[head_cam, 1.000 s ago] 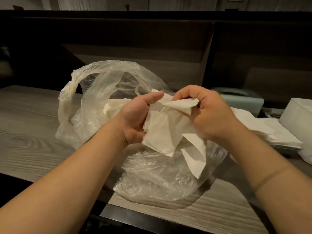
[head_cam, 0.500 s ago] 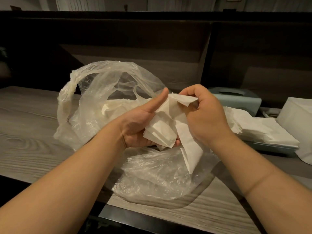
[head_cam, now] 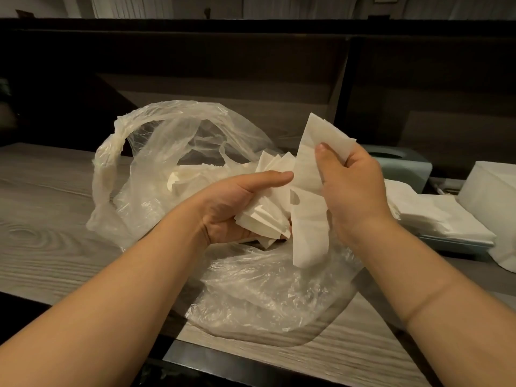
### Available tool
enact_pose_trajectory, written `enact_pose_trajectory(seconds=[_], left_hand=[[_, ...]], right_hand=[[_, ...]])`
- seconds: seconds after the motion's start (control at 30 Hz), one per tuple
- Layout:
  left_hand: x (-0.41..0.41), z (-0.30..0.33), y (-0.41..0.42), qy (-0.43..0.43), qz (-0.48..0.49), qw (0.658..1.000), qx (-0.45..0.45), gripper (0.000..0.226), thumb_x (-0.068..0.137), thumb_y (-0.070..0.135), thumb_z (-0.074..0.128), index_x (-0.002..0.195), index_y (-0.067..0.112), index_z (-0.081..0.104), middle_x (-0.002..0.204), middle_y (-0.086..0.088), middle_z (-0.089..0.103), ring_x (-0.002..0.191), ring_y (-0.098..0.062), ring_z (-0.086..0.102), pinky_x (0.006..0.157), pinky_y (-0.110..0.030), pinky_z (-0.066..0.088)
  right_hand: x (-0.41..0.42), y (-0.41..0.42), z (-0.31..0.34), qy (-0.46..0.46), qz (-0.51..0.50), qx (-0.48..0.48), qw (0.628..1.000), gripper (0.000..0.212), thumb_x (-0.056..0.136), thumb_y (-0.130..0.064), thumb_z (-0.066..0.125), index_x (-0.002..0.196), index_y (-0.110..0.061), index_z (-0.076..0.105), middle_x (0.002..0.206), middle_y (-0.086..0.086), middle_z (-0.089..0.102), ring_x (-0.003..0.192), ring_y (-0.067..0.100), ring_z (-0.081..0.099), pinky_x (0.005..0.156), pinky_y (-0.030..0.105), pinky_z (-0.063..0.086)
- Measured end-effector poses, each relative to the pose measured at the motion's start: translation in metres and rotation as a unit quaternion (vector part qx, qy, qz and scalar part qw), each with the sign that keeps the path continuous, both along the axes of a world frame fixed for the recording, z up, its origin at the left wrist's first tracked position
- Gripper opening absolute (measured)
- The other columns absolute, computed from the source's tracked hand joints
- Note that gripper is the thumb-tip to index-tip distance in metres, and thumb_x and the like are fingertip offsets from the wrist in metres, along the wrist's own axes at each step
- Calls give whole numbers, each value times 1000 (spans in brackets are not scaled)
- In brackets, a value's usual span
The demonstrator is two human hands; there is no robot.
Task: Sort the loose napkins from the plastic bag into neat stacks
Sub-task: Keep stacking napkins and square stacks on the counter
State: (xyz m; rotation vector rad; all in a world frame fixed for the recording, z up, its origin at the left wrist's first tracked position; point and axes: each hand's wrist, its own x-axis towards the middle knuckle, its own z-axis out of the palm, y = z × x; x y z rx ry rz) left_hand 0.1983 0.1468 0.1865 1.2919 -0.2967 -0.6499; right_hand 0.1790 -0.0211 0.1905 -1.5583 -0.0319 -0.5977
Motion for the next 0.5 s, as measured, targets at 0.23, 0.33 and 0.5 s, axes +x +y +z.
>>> enact_pose_trajectory(seconds=[0.23, 0.33, 0.5], left_hand=[[3, -6, -4, -76, -2, 996, 47, 42, 79, 5, 75, 121, 4, 69, 117, -27, 69, 105, -42, 61, 95, -58, 44], [4, -4, -3, -76, 29, 996, 30, 49, 73, 4, 71, 122, 2, 65, 101, -17, 73, 89, -33, 68, 80, -46, 53], [5, -1, -2, -71, 65, 995, -8, 53, 69, -2, 71, 121, 4, 65, 104, -17, 72, 84, -31, 70, 72, -45, 55]], right_hand=[[-8, 5, 2, -76, 60, -51, 994, 11, 101, -34, 60, 92, -33, 66, 89, -13, 67, 87, 10, 66, 73, 27, 59], [-12, 0, 2, -103, 147, -8, 984, 51, 98, -48, 50, 94, -1, 67, 89, 13, 64, 85, 24, 64, 78, 37, 54], [-8, -11, 6, -84, 127, -47, 987, 77, 102, -57, 22, 59, -12, 68, 92, 3, 70, 102, 16, 63, 104, 41, 37]])
